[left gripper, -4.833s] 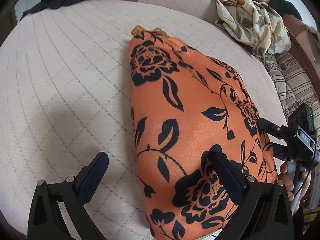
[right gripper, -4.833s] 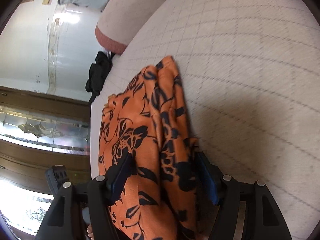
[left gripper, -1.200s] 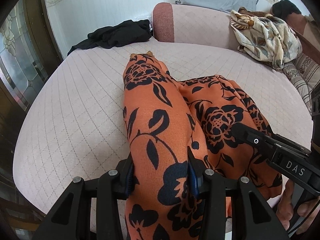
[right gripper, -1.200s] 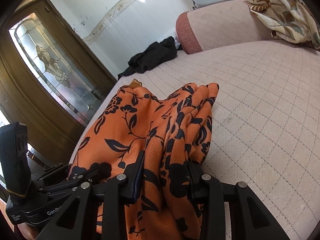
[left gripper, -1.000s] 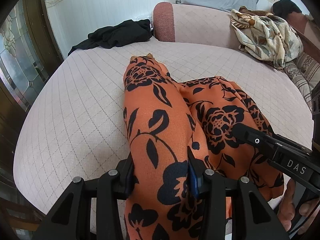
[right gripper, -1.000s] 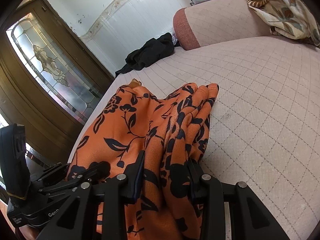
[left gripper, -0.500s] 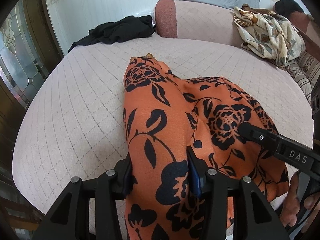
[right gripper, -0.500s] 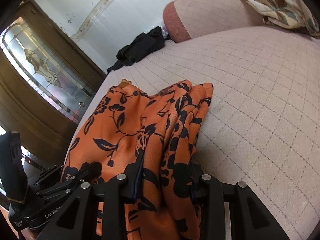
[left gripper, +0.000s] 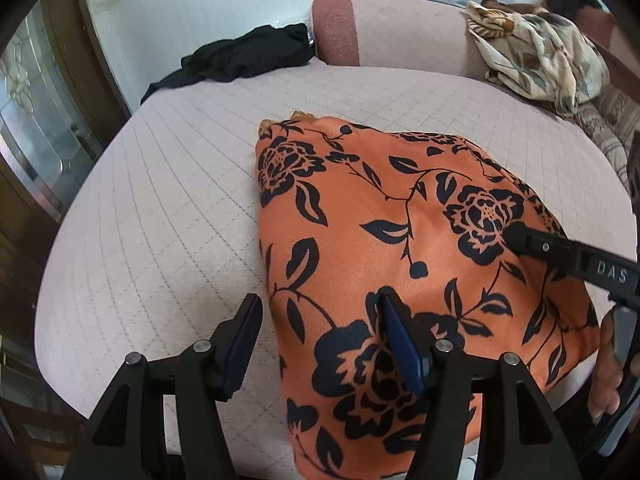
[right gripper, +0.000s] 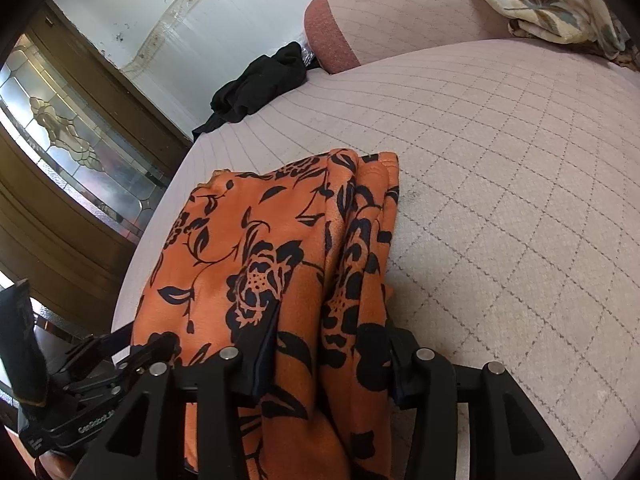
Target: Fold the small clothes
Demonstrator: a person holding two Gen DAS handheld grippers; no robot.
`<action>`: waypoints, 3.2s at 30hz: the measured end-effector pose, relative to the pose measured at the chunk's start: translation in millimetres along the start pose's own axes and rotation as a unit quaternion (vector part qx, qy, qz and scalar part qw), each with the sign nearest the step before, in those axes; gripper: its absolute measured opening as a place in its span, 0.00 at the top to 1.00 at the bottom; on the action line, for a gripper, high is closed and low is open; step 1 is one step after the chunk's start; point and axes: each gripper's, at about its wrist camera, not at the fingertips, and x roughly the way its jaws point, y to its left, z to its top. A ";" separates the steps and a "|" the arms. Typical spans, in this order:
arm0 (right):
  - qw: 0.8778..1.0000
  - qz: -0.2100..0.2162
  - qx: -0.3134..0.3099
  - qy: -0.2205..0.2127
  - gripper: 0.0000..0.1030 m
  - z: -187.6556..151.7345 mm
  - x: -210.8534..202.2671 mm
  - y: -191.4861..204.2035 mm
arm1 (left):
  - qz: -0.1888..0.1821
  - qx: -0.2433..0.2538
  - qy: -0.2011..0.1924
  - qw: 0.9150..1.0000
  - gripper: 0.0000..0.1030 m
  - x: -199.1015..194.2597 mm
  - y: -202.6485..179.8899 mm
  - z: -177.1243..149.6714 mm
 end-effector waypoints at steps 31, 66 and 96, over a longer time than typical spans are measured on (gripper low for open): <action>0.971 0.080 0.216 0.065 0.52 -67.0 -39.9 -54.6 | -0.067 -0.076 -0.012 0.995 0.12 11.4 56.5 -23.4; 0.995 -0.080 0.006 0.050 0.70 52.6 3.5 27.0 | -0.067 -0.053 -0.023 0.996 0.01 7.9 69.2 -38.9; 0.986 -0.118 -0.084 0.081 0.71 52.6 -23.9 -16.2 | -0.012 -0.023 -0.064 0.998 0.01 4.2 46.5 -42.4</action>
